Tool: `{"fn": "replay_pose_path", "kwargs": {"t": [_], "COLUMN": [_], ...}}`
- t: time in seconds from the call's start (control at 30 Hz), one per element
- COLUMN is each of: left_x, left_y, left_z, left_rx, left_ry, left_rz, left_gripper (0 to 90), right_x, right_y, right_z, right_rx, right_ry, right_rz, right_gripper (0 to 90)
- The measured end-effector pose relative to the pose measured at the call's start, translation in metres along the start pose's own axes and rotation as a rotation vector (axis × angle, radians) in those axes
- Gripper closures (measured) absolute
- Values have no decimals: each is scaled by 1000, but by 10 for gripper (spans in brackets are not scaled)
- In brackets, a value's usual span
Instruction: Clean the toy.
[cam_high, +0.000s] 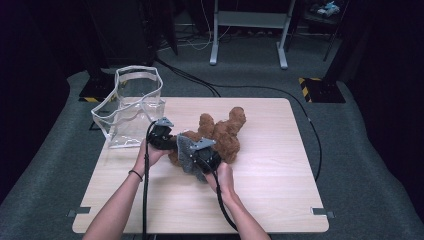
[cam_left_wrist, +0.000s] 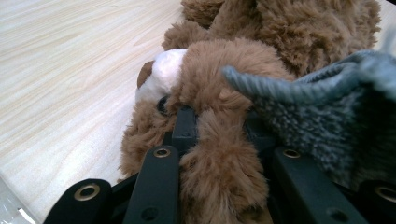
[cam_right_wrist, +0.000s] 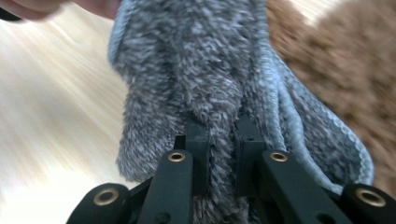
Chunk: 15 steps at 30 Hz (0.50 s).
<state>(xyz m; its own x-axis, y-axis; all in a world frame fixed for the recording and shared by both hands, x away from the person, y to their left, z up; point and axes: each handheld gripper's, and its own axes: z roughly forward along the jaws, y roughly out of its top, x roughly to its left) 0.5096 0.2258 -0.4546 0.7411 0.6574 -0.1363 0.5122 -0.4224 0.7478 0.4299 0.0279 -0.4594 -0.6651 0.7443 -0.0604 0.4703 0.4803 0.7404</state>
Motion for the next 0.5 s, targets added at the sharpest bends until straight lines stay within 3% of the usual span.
{"fn": "replay_pose_path", "kwargs": {"t": [0.07,0.23,0.5], "left_x": [0,0,1], "left_y": [0,0,0], "left_z": [0,0,0], "left_rx": [0,2,-2], "left_ry": [-1,-3,-9], "left_rz": [7,7,7], "left_gripper": [721,721,721], "right_x": [-7,-24,-55], "right_y": [-4,-11,-25], "right_z": [-3,-13,-37], "right_rx": [-4,2,-8], "right_ry": [-24,-58,-141], "right_rz": [-21,-12,79], "right_gripper": [803,804,804]}}
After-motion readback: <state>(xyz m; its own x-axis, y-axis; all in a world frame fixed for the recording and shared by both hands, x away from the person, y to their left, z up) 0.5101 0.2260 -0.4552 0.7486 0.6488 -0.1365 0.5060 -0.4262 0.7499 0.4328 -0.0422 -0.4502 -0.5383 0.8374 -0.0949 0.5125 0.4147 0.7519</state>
